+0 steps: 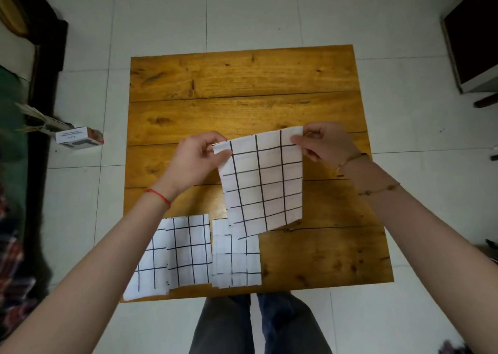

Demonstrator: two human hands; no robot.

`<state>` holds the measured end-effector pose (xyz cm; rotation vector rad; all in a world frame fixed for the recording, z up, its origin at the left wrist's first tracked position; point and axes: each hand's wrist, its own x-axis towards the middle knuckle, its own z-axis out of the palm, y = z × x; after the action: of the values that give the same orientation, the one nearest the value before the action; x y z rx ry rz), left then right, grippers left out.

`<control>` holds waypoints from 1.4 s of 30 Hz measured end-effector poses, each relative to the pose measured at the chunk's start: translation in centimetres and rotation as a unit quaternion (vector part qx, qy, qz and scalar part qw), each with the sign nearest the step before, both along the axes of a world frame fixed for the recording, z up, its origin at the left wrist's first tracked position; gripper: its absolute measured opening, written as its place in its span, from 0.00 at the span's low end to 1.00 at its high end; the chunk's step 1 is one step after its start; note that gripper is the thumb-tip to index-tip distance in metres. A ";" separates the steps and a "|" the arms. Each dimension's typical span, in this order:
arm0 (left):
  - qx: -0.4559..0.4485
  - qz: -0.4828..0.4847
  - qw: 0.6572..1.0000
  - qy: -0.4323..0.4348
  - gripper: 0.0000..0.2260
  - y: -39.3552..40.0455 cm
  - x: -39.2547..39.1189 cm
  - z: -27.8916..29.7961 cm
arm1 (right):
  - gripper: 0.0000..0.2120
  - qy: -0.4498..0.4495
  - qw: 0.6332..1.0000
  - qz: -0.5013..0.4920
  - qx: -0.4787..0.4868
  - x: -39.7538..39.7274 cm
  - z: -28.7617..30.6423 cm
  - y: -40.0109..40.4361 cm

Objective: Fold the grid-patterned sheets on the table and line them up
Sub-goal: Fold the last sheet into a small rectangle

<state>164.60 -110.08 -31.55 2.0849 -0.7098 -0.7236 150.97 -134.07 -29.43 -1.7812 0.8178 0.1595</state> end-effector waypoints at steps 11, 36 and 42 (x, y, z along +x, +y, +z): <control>0.064 -0.032 0.991 -0.110 0.09 -1.0 -3.1 -9.1 | 0.08 0.135 0.991 -0.002 -0.004 -0.5 -8.7 1.0; 0.372 -0.167 0.897 -0.169 0.31 -2.1 -6.5 -12.9 | 0.27 0.110 0.840 0.392 -0.358 1.3 -15.0 9.5; 0.394 -0.202 0.878 -0.182 0.32 -1.2 -6.3 -13.4 | 0.26 0.143 0.830 0.354 -0.407 -1.7 -15.3 6.2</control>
<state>158.26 -111.27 -44.98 2.9081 -1.2358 -0.9712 149.31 -127.90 -44.74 -2.8828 0.3799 0.6559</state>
